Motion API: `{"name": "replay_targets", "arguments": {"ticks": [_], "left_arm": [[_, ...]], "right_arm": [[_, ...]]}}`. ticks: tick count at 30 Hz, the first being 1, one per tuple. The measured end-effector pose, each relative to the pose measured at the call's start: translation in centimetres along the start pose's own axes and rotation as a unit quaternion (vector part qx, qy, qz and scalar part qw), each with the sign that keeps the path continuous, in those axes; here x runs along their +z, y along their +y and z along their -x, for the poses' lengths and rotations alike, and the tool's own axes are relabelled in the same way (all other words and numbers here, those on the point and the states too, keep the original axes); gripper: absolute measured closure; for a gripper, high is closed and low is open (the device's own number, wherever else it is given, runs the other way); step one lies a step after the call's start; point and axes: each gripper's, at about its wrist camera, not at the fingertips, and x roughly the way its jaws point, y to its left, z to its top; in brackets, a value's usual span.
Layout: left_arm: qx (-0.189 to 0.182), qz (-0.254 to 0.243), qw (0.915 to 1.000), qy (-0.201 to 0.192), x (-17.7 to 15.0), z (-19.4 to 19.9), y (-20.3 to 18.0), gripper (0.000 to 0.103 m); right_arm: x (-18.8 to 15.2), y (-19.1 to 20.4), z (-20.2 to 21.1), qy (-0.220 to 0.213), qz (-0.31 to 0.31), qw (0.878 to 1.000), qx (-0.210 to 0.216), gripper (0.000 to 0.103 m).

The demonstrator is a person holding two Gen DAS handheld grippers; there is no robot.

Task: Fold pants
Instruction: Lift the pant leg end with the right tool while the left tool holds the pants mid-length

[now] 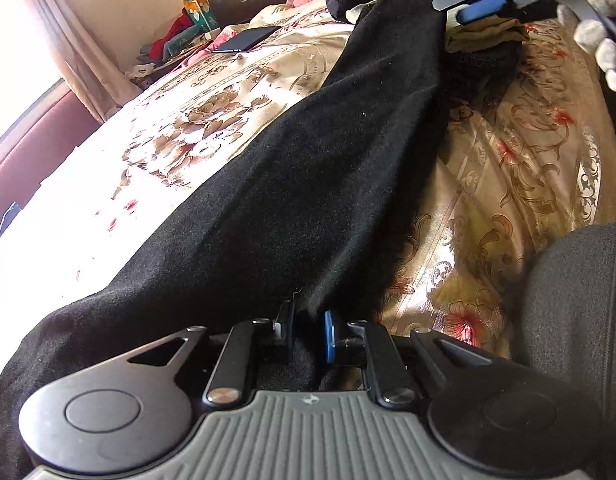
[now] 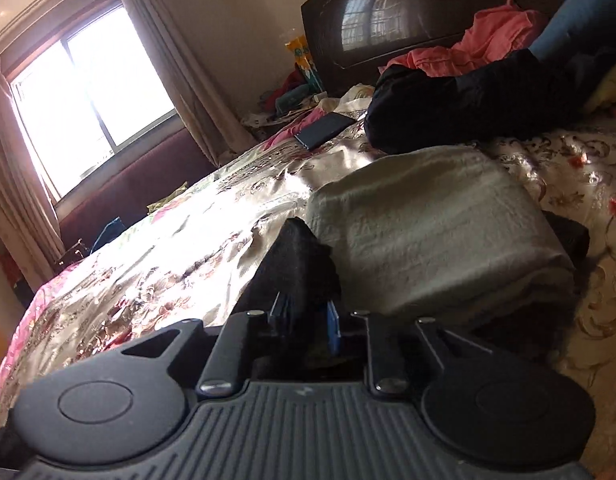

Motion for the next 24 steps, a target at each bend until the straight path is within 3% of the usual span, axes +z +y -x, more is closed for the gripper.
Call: {"name": "replay_targets", "arguments": {"ticks": [3,9,14,15,16,18,21,23,24], "left_arm": [[-0.001,0.008,1.0,-0.005,-0.2,0.0,0.1,0.075],[-0.003,0.024,0.9997,-0.01,-0.4,0.5,0.5,0.07],[-0.008,0.043,0.9989,-0.015,-0.8,0.4,0.9,0.069],[-0.008,0.041,0.999,-0.016,-0.7,0.4,0.9,0.069],[-0.008,0.039,0.9991,-0.016,-0.7,0.4,0.9,0.069],[-0.012,0.04,0.999,-0.017,-0.8,0.4,1.0,0.069],[-0.015,0.036,0.9988,-0.03,-0.7,0.8,0.9,0.069],[-0.012,0.016,0.9984,-0.053,-0.2,1.8,0.3,0.068],[-0.01,0.005,0.9983,-0.057,0.0,2.0,0.0,0.068]], "right_arm": [[-2.0,-1.2,1.3,0.016,-0.059,0.998,0.032,0.058],[-4.8,-3.2,-4.3,0.096,-0.149,0.981,0.075,0.055],[-5.0,-3.6,-8.2,0.07,-0.2,0.965,0.154,0.056],[-5.0,-3.7,-9.0,0.073,-0.214,0.962,0.155,0.067],[-5.1,-3.6,-9.2,0.075,-0.231,0.96,0.139,0.09],[-4.7,-3.0,-8.5,0.072,-0.229,0.959,0.151,0.094],[-2.6,-0.8,-6.3,0.051,-0.169,0.974,0.14,0.096],[-1.0,0.5,-4.8,0.028,-0.179,0.968,0.174,0.097],[0.0,1.9,-3.2,-0.005,-0.152,0.971,0.185,0.097]]}}
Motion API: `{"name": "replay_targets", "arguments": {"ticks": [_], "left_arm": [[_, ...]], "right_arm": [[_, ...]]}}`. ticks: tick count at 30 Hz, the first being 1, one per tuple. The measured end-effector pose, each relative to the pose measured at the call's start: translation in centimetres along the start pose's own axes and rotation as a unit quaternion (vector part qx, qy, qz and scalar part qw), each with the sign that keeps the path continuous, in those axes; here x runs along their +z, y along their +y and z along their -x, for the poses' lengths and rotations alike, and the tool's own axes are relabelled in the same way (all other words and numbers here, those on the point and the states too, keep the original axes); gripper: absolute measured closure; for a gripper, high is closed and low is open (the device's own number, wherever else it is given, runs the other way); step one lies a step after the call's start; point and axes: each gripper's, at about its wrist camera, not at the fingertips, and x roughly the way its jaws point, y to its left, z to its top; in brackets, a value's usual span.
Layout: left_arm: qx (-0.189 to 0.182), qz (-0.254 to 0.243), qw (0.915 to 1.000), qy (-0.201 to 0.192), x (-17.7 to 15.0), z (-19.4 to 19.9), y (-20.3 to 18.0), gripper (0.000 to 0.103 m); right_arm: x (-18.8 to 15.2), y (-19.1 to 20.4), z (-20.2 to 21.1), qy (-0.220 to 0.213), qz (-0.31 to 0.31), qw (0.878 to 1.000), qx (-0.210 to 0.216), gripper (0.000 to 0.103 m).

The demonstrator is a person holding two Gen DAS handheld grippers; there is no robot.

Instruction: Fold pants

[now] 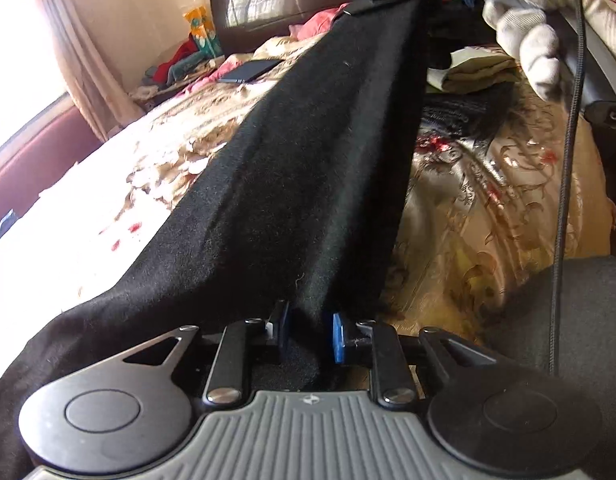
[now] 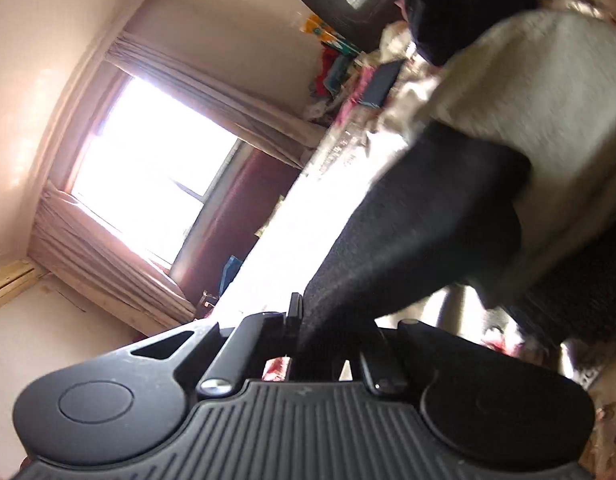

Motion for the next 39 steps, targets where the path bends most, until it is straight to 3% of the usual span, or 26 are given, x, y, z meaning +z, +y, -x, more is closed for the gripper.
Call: {"name": "replay_targets", "arguments": {"ticks": [3,6,7,10,12,14,16,18,19,20,23,25,29,31,34,37,39], "left_arm": [[-0.002,-0.007,0.9997,0.023,-0.2,-1.3,-0.5,0.066],[-0.013,0.03,0.9989,0.034,-0.4,-1.7,0.2,0.066],[-0.016,0.04,0.9985,0.035,-0.3,-1.5,0.5,0.066],[-0.015,0.057,0.9979,0.028,-0.4,-0.3,1.1,0.063],[-0.002,0.071,0.9973,0.02,-0.8,0.8,1.7,0.062],[0.01,0.092,0.9956,0.013,-1.6,1.7,2.3,0.055],[0.002,0.108,0.993,0.049,-2.6,0.5,2.9,0.048],[-0.004,0.119,0.9916,0.05,-3.1,0.5,3.1,0.048],[-0.015,0.123,0.9914,0.044,-3.1,1.1,3.2,0.048],[-0.016,0.125,0.9915,0.033,-3.2,1.7,3.4,0.048],[0.0,0.141,0.99,0.013,-4.1,3.8,4.4,0.048],[0.015,0.163,0.9865,0.003,-5.2,5.4,5.9,0.048],[0.062,0.222,0.973,-0.017,-8.1,9.7,9.3,0.047],[0.097,0.256,0.9617,-0.018,-10.1,12.0,11.2,0.047],[0.142,0.299,0.9434,-0.01,-13.5,14.9,13.3,0.047],[0.18,0.324,0.9288,0.012,-16.9,16.9,14.7,0.047],[0.187,0.342,0.9207,0.026,-18.9,17.5,15.2,0.047]], "right_arm": [[-0.6,2.2,1.0,-0.052,0.092,0.994,-0.014,0.098],[-0.3,-2.6,-2.1,0.006,0.009,0.996,-0.092,0.091],[-0.1,-4.1,-2.8,0.026,-0.022,0.995,-0.093,0.091],[0.0,-4.7,-3.3,0.007,-0.031,0.997,-0.072,0.088],[0.4,-4.6,-3.2,0.0,-0.062,0.995,-0.081,0.096],[0.6,-3.3,-1.6,-0.026,-0.059,0.996,-0.062,0.096],[0.6,-1.4,0.0,-0.058,-0.015,0.996,-0.06,0.097],[0.4,-0.8,-0.5,-0.047,0.01,0.994,-0.098,0.097],[0.5,-0.8,-1.2,-0.028,-0.008,0.993,-0.118,0.097],[0.4,-0.3,-1.3,-0.026,-0.013,0.993,-0.115,0.097],[-0.1,5.2,-0.1,-0.054,0.072,0.992,-0.092,0.097],[-0.5,9.9,-1.1,-0.044,0.143,0.986,-0.069,0.097],[-6.1,20.4,-5.7,0.024,0.309,0.951,-0.006,0.096],[-12.2,25.0,-9.2,0.073,0.399,0.913,0.037,0.096],[-21.6,29.5,-13.6,0.146,0.476,0.862,0.09,0.096],[-31.9,31.1,-16.8,0.24,0.529,0.805,0.119,0.089],[-39.2,30.9,-16.1,0.322,0.549,0.76,0.131,0.088]]}}
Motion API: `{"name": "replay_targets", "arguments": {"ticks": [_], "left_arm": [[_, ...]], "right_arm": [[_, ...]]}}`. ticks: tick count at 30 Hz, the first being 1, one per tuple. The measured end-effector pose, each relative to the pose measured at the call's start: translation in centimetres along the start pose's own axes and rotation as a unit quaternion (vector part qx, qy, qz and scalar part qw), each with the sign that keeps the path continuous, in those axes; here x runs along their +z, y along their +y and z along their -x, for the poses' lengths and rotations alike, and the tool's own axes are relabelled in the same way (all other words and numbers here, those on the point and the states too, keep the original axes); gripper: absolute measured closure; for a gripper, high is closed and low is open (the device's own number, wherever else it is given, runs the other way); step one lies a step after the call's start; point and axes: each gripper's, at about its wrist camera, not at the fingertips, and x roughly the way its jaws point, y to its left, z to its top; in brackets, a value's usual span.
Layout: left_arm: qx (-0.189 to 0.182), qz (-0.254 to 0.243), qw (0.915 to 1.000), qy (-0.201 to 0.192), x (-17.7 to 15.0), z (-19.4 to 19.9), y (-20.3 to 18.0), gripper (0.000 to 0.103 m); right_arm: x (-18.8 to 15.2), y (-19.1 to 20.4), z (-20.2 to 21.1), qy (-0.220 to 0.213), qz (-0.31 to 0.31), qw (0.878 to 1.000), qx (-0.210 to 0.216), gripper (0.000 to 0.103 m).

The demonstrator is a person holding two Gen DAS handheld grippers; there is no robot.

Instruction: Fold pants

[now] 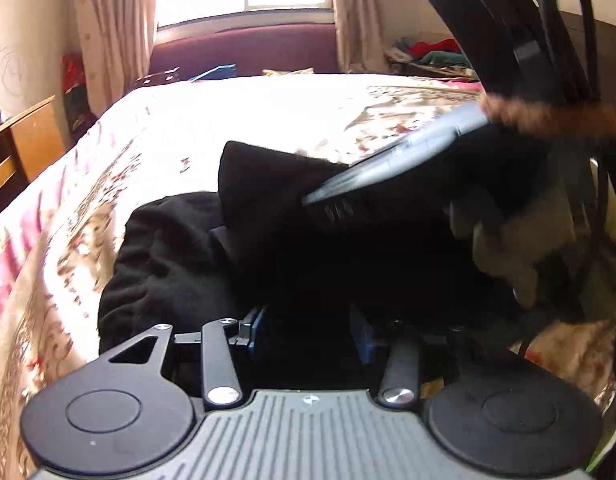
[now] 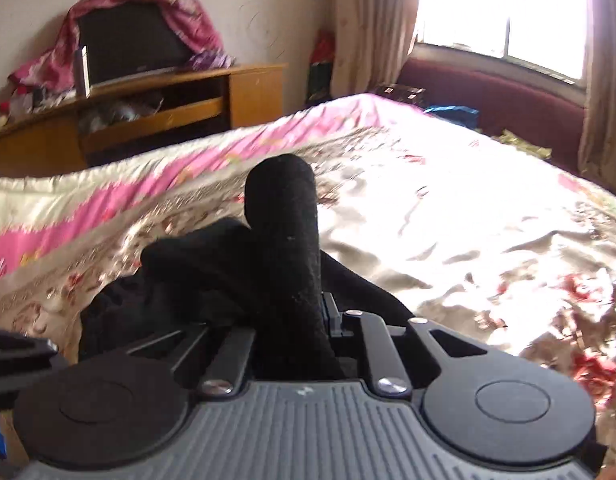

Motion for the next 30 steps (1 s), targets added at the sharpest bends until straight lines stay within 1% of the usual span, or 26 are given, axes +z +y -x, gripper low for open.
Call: {"name": "replay_targets", "arguments": {"ticks": [1,2,3,4,6,8,10,12,14,16,19,22,24,25,26,30], "left_arm": [[0.003,0.012,0.9999,0.008,-0.6,-0.1,0.9,0.047],[0.002,0.022,0.9997,0.012,-1.1,0.0,1.7,0.047],[-0.001,0.029,0.9995,0.014,-1.4,-0.1,2.0,0.047],[-0.006,0.035,0.9993,0.013,-1.5,-0.1,2.1,0.047],[-0.015,0.036,0.9992,0.009,-1.6,-0.4,2.2,0.047],[-0.024,0.03,0.9993,0.002,-1.4,-0.4,2.3,0.047],[-0.027,0.027,0.9993,-0.006,-1.2,-0.3,2.3,0.047],[-0.027,0.03,0.999,-0.017,-0.9,0.2,2.6,0.047],[-0.029,0.038,0.9984,-0.031,-0.5,0.7,3.1,0.047],[-0.029,0.041,0.9978,-0.042,-0.2,1.2,3.8,0.043],[-0.01,0.034,0.9982,-0.049,0.2,1.2,4.1,0.039],[-0.003,0.056,0.9966,-0.061,0.6,1.1,4.6,0.039],[-0.016,0.082,0.9938,-0.074,0.8,1.3,5.2,0.038],[-0.025,0.096,0.9923,-0.074,0.9,1.0,5.5,0.037],[-0.025,0.102,0.9917,-0.075,1.0,0.6,5.6,0.037],[0.0,0.099,0.9913,-0.086,1.1,-1.0,5.2,0.037]], "right_arm": [[-0.8,1.2,-1.1,0.016,0.003,1.0,0.007,0.083],[-1.6,2.4,-1.9,0.027,0.01,1.0,0.001,0.082],[-2.3,3.0,-1.8,0.022,0.02,0.999,-0.01,0.082],[-2.4,2.4,-1.0,0.007,0.025,1.0,-0.015,0.081],[-2.6,1.6,0.2,-0.001,0.013,1.0,-0.009,0.08],[-1.9,0.8,2.2,-0.004,0.007,1.0,0.004,0.075],[-1.6,0.5,4.3,-0.014,0.014,1.0,0.012,0.067],[-1.4,0.3,5.9,-0.021,0.007,1.0,0.017,0.067],[-1.4,-0.7,6.4,-0.024,-0.011,1.0,0.013,0.067],[-1.1,-1.7,6.5,-0.027,-0.02,0.999,0.004,0.067],[-1.0,-2.3,5.8,-0.025,-0.02,0.999,-0.006,0.067],[-1.0,-1.9,5.4,-0.024,-0.012,1.0,0.003,0.067],[-0.8,-1.6,5.2,-0.028,-0.001,1.0,0.01,0.067],[-0.6,-1.4,5.0,-0.028,0.001,1.0,0.014,0.066],[-0.5,-1.3,4.8,-0.028,0.002,0.999,0.017,0.066],[0.7,-1.3,3.6,-0.023,-0.004,0.999,0.029,0.065]]}}
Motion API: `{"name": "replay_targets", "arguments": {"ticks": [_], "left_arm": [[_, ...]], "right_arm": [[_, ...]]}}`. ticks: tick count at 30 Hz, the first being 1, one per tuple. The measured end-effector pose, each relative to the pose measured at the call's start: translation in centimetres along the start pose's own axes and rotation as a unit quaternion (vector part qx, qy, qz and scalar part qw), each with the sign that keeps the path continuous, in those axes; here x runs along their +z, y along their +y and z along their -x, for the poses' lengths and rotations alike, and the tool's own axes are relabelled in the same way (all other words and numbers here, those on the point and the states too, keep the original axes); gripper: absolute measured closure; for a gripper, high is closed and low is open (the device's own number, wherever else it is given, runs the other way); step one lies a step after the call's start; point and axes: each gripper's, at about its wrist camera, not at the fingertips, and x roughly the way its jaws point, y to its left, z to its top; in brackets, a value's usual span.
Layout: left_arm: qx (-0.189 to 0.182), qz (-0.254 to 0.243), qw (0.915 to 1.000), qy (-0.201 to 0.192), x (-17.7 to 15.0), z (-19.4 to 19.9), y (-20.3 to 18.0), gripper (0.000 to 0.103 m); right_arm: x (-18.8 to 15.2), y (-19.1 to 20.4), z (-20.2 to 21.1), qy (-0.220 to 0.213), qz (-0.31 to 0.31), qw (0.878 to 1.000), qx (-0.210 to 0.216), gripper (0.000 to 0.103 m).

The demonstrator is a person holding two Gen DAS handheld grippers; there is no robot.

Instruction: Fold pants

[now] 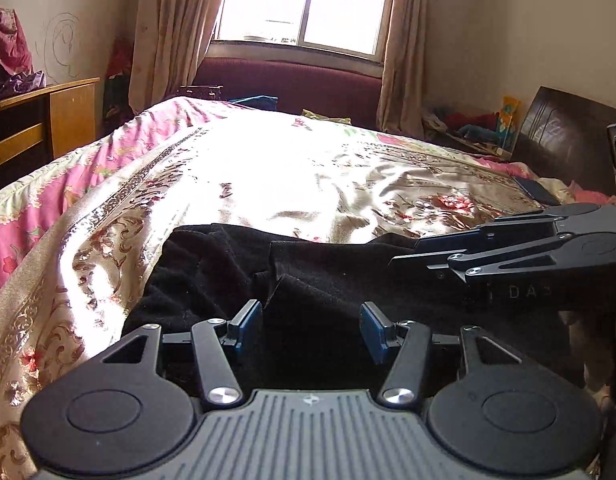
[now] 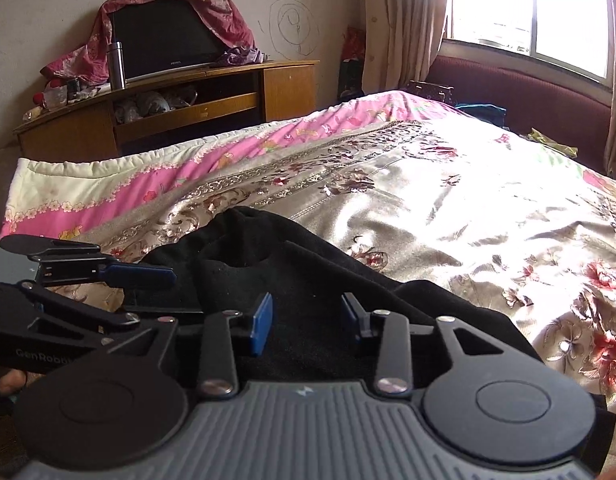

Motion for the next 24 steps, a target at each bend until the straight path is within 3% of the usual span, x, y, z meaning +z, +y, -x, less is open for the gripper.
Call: {"name": "replay_targets", "arguments": {"ticks": [4,6,8,10,11,12,19,24], "left_arm": [[-0.018,0.0,0.9996,-0.02,0.3,-0.1,0.0,0.036],[-0.034,0.003,0.9994,-0.008,0.4,-0.8,0.6,0.028],[-0.039,-0.001,0.999,0.02,0.2,-2.0,0.7,0.031],[-0.037,-0.01,0.9989,0.026,-0.2,-2.2,0.4,0.055],[-0.037,-0.012,0.9989,0.027,-0.2,-1.9,0.4,0.062],[-0.039,-0.011,0.9988,0.028,-0.1,-1.7,0.4,0.077],[-0.054,0.005,0.998,0.031,-0.7,1.4,-0.7,0.08],[-0.068,0.045,0.9961,0.035,-1.7,1.8,-1.0,0.08]], "right_arm": [[0.2,-0.2,-0.2,0.013,0.005,1.0,-0.008,0.064],[-0.1,-0.5,-0.2,0.024,0.012,0.999,-0.018,0.062],[-0.3,-1.0,-0.4,0.034,0.008,0.999,-0.026,0.062],[-0.4,-1.7,-0.6,0.041,-0.009,0.999,-0.031,0.062],[-0.5,-2.0,-0.6,0.043,-0.018,0.998,-0.034,0.062],[-0.6,-2.3,-0.6,0.044,-0.029,0.998,-0.035,0.062],[-0.5,-2.6,0.5,0.038,-0.033,0.998,-0.037,0.062],[2.1,-0.8,-0.8,0.037,-0.015,0.999,0.005,0.06]]}}
